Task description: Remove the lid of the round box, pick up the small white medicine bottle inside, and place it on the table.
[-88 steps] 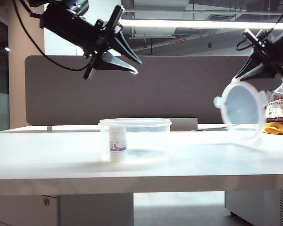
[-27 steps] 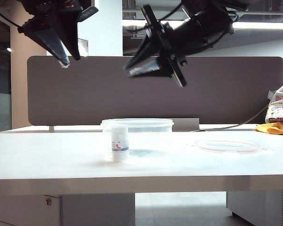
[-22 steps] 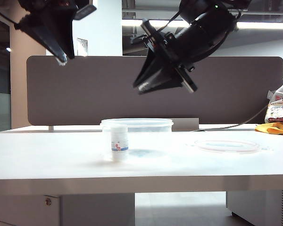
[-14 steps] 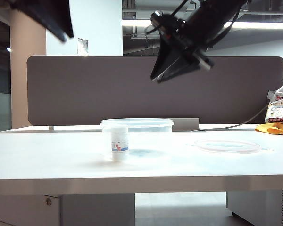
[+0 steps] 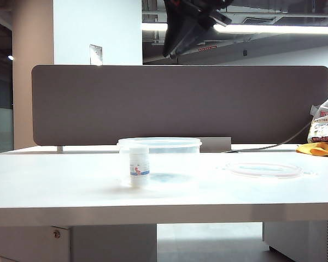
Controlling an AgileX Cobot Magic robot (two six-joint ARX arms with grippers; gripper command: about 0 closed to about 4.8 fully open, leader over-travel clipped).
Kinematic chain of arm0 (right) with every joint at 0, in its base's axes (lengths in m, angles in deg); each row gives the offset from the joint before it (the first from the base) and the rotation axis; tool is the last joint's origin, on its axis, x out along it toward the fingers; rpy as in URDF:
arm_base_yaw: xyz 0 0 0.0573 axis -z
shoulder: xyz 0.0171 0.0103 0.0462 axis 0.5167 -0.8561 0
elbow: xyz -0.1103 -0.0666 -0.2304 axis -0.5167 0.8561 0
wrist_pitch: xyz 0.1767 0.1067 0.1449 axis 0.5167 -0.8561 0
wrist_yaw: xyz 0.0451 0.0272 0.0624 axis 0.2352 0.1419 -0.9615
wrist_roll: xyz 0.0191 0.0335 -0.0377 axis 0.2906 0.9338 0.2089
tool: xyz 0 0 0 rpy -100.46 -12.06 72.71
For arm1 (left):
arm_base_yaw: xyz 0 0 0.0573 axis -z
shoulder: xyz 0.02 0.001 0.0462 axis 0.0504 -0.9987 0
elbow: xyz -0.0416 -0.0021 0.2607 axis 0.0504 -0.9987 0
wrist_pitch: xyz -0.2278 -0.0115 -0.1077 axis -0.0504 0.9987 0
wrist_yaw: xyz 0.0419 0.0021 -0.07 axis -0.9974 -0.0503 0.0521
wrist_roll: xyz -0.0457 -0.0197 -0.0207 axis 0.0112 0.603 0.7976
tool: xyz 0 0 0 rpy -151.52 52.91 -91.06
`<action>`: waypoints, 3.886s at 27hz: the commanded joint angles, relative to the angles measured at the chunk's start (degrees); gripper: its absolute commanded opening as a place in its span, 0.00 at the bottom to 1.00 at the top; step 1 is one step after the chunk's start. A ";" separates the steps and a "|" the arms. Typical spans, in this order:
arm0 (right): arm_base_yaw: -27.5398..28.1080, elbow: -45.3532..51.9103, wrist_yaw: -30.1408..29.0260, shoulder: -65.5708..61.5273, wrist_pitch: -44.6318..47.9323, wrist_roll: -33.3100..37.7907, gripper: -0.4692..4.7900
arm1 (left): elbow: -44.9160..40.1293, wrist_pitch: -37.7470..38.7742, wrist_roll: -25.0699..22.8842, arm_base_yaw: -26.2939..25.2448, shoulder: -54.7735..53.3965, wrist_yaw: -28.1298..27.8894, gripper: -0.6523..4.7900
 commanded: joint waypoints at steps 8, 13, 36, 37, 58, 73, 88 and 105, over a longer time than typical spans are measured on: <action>0.55 -0.20 -1.57 -4.87 1.62 6.21 0.50 | 0.11 9.25 0.76 0.09 5.07 -6.54 0.32; 0.52 -0.20 -10.14 -10.97 4.28 16.96 0.51 | 0.09 13.99 1.46 0.09 6.29 -6.51 0.32; 0.50 -0.04 -13.14 -17.31 3.15 44.76 0.61 | 0.04 13.92 3.34 0.11 12.85 -6.45 0.32; 0.50 -0.04 -12.81 -17.33 2.86 44.78 0.61 | 0.02 13.94 3.34 0.11 12.98 -6.45 0.32; -2.36 -0.04 -12.63 -21.35 5.90 51.98 0.58 | 0.02 13.92 3.15 0.11 14.71 -6.43 0.32; -0.55 -0.07 -12.72 -21.75 15.19 52.06 0.52 | 0.02 13.62 3.19 0.11 14.95 -6.40 0.32; -1.51 -0.07 -17.64 -23.08 23.19 56.50 0.46 | 0.02 11.26 3.34 0.11 14.88 -6.51 0.32; 0.98 -6.40 -25.83 -24.81 31.21 52.43 0.19 | -0.02 11.06 3.19 0.11 14.88 -6.54 0.32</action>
